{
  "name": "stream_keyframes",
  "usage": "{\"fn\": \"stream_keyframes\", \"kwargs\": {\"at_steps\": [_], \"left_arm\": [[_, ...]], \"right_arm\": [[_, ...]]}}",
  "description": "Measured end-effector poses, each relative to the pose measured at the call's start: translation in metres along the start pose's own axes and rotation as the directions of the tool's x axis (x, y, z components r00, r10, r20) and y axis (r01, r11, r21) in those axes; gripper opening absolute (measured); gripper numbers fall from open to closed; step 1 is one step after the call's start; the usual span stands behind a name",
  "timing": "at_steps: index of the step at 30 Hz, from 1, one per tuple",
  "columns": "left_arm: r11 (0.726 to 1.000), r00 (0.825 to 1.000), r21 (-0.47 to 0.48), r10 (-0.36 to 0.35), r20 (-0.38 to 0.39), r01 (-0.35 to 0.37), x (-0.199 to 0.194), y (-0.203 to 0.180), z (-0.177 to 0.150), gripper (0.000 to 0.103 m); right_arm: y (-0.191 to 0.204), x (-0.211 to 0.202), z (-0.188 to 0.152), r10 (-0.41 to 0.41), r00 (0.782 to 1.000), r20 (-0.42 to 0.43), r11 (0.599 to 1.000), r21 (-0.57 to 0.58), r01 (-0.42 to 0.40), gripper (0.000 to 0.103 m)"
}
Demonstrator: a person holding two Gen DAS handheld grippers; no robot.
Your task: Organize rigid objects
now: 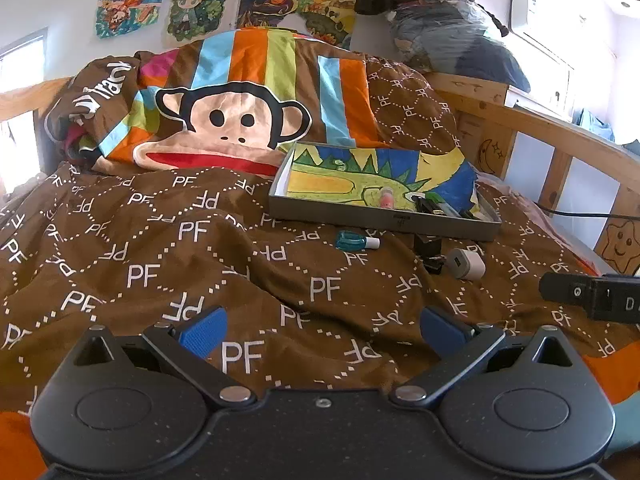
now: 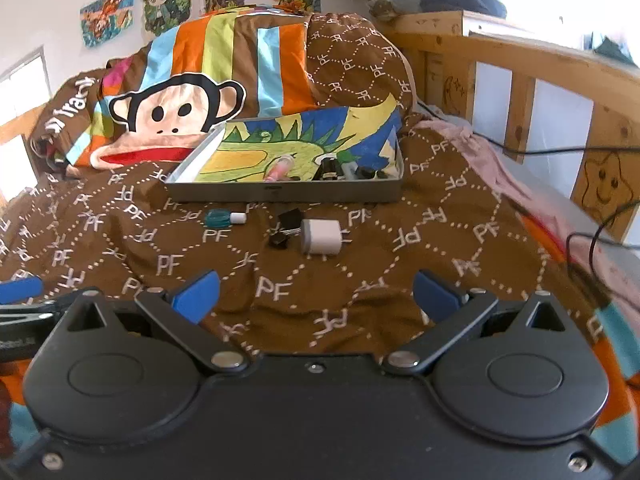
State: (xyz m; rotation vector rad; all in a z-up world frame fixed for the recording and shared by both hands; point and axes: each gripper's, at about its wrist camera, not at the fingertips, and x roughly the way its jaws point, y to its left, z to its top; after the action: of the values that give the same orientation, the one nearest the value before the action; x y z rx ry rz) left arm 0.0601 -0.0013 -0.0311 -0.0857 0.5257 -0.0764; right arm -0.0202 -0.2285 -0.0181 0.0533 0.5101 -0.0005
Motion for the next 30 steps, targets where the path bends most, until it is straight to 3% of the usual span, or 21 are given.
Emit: {"fn": "stream_keyframes", "kwargs": {"at_steps": [12, 17, 22, 30], "left_arm": [[1.0, 1.0, -0.025, -0.008, -0.006, 0.008, 0.022, 0.006, 0.002, 0.102], [0.998, 0.999, 0.052, -0.039, 0.006, 0.039, 0.044, -0.001, 0.014, 0.102], [0.988, 0.996, 0.127, -0.089, -0.01, 0.089, 0.085, -0.004, 0.031, 0.102], [0.959, 0.976, 0.196, -0.185, -0.117, 0.205, 0.169, -0.005, 0.054, 0.102]], "right_arm": [[0.006, 0.046, 0.013, 0.008, 0.999, -0.039, 0.994, -0.108, -0.012, 0.103], [-0.001, 0.072, 0.021, 0.007, 0.999, -0.048, 0.991, -0.132, -0.013, 0.103], [-0.015, 0.095, 0.027, 0.032, 0.996, -0.078, 0.995, -0.093, -0.039, 0.103], [-0.025, 0.133, 0.025, 0.124, 0.985, -0.124, 0.992, 0.02, -0.122, 0.103]]}}
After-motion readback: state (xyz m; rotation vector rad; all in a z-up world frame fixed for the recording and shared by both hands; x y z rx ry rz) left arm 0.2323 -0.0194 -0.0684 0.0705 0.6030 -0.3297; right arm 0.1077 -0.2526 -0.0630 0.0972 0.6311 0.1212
